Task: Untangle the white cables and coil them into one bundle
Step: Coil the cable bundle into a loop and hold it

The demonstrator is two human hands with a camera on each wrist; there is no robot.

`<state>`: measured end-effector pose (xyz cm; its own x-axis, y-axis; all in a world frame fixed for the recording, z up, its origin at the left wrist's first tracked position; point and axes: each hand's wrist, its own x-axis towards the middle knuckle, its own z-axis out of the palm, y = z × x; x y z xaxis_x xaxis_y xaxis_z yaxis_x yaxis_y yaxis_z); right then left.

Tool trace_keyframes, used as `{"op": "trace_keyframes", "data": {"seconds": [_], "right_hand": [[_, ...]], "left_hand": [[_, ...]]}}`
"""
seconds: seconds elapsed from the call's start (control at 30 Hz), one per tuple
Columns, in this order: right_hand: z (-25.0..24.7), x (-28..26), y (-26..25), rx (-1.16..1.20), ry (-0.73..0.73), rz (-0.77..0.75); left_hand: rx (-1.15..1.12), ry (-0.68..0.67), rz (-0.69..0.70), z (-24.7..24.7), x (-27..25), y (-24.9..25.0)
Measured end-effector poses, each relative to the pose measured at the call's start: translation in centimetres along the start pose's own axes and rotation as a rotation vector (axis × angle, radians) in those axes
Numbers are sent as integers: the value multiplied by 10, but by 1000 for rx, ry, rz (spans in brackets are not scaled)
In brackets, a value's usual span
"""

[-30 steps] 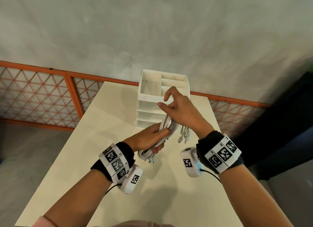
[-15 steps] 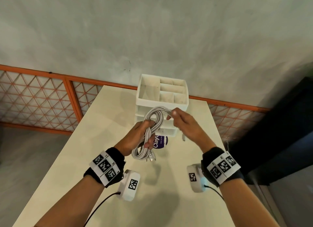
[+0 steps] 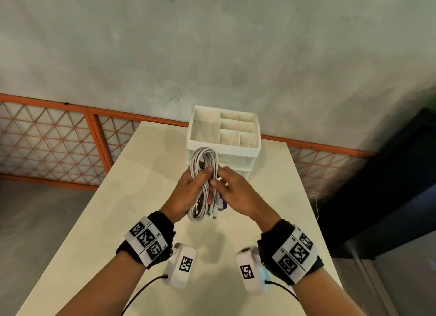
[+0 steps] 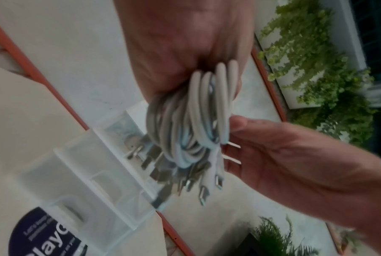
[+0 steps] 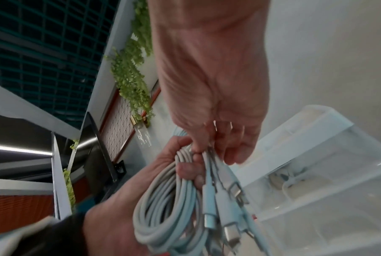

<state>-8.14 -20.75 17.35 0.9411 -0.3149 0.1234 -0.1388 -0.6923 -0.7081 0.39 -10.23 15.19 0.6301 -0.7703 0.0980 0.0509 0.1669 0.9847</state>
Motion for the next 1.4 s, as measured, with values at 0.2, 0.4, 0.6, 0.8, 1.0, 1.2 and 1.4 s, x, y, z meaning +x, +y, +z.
{"op": "trace_keyframes", "data": {"seconds": [0.2,0.4,0.6,0.8,1.0,1.2,1.4], "right_hand": [[-17,8,-9,-116,84,1],[-14,8,-16,-24,68,38],[-12,8,-14,-31,0,66],[-14,10,-14,-37,-7,94],[-12,13,-5,19,7,110],[6,6,3,554,-173,283],[1,2,5,554,-369,315]], "left_hand": [[-74,-33,-67,0,4,2],[-37,-42,18,-2,9,-5],[-68,-128,-76,-8,8,-4],[37,-207,-82,-13,7,-3],[-80,-125,16,-8,6,-6],[-343,-131,-87,2,8,1],[-267,-331,-236,-11,10,-2]]}}
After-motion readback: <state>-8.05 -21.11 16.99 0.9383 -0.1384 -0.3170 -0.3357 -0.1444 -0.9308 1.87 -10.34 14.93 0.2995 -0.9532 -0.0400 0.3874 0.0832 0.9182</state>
